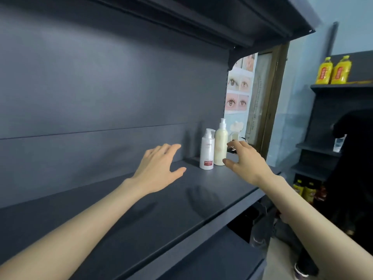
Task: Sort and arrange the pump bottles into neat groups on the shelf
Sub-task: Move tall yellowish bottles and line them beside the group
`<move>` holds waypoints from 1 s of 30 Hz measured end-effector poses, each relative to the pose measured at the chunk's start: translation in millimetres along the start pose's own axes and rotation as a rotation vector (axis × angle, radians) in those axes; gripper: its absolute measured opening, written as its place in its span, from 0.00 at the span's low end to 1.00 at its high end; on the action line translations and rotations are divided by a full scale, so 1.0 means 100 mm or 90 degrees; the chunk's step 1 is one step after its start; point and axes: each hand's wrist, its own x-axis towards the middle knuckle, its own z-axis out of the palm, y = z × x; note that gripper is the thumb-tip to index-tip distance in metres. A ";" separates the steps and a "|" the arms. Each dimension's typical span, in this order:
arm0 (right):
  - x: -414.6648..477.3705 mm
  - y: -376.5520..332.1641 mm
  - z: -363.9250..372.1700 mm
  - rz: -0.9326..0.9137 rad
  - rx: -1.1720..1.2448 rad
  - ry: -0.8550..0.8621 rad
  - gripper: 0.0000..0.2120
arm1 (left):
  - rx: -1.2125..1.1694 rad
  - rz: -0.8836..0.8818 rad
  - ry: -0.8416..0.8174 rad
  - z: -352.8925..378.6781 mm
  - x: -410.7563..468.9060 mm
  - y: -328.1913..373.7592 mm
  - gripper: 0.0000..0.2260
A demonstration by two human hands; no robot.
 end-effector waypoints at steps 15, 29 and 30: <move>1.52 1.62 0.63 -0.056 0.153 -0.079 0.22 | -0.228 -0.231 -0.009 1.56 1.53 0.45 0.33; 2.32 1.76 1.41 -0.022 0.474 -0.113 0.27 | -0.439 -0.327 0.015 2.15 2.18 0.08 0.32; 2.35 1.76 1.45 -0.013 0.501 -0.117 0.26 | -0.453 -0.321 0.006 2.16 2.20 0.07 0.30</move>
